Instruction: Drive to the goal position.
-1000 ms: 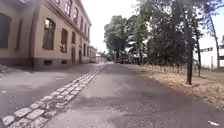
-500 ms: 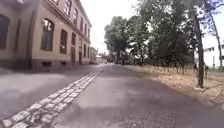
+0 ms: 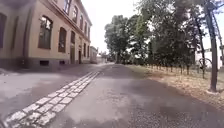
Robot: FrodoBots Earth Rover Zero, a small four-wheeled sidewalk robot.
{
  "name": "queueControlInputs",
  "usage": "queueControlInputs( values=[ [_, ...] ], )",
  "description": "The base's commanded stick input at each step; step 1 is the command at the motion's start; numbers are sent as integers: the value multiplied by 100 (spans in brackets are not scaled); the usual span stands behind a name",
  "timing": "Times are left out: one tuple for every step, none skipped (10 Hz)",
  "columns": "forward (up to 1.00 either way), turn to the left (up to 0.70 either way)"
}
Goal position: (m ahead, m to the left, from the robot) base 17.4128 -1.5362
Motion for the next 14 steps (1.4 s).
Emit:
queueControlInputs(
  values=[
    [70, 0],
    [70, 0],
    [70, 0],
    [70, 0],
    [70, 0],
    [70, 0],
    [70, 0],
    [70, 0],
    [70, 0],
    [70, 0],
    [70, 0],
    [70, 0],
    [70, 0],
    [70, 0]
  ],
)
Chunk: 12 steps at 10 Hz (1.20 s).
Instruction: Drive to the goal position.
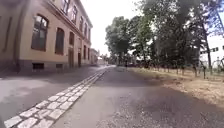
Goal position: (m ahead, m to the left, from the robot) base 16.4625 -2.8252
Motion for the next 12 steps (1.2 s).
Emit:
queueControlInputs(
  values=[
    [70, 0],
    [70, 0],
    [70, 0],
    [70, 0],
    [70, 0],
    [70, 0],
    [70, 0],
    [70, 0],
    [70, 0],
    [70, 0],
    [70, 0],
    [70, 0]
  ],
)
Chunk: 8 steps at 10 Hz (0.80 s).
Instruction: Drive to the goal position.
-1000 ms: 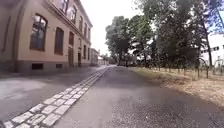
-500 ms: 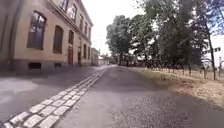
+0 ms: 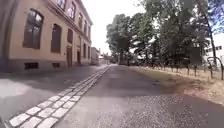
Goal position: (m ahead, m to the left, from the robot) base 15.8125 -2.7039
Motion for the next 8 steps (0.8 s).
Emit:
queueControlInputs(
  values=[
    [70, 0],
    [70, 0],
    [70, 0],
    [70, 0],
    [70, 0],
    [70, 0],
    [70, 0],
    [70, 0]
  ],
)
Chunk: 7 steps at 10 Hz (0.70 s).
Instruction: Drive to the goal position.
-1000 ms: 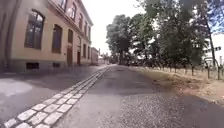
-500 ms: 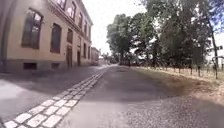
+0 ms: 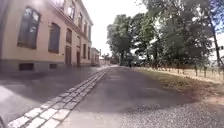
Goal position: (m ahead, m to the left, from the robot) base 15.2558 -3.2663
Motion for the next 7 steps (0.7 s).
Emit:
queueControlInputs(
  values=[
    [70, 0],
    [70, 0],
    [70, 0],
    [70, 0],
    [70, 0],
    [70, 0],
    [70, 0]
  ],
)
